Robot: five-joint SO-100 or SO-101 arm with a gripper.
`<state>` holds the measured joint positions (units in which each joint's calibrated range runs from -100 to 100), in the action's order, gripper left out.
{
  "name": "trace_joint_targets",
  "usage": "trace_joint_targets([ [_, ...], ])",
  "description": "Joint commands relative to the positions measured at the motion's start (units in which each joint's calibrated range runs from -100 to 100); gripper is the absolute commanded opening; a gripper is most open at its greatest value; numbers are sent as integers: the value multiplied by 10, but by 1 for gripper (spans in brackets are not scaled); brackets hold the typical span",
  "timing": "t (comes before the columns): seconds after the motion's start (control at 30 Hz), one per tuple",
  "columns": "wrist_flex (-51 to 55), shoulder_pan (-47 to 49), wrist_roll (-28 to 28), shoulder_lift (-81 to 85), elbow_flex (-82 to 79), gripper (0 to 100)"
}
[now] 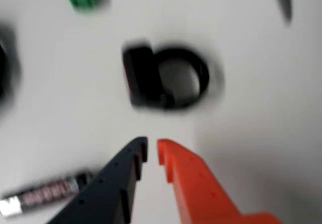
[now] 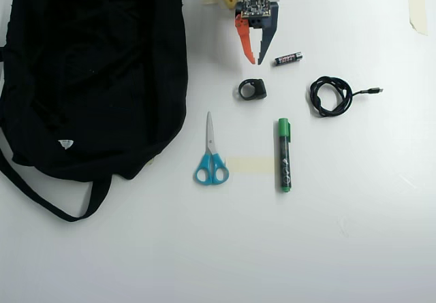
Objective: Put the green marker into the black bag
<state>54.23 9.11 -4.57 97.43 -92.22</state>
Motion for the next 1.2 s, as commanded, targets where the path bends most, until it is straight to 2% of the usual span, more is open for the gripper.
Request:
trace_joint_targets([
  [0.0, -86, 16, -1, -48, 53, 3],
  [0.5, -324, 10, 5, -464, 397, 3],
  [0.87, -358, 7, 6, -738, 723, 3],
  [1.03, -439, 7, 49, -819, 785, 3],
  [1.17, -475, 5, 50, -860, 812, 3],
])
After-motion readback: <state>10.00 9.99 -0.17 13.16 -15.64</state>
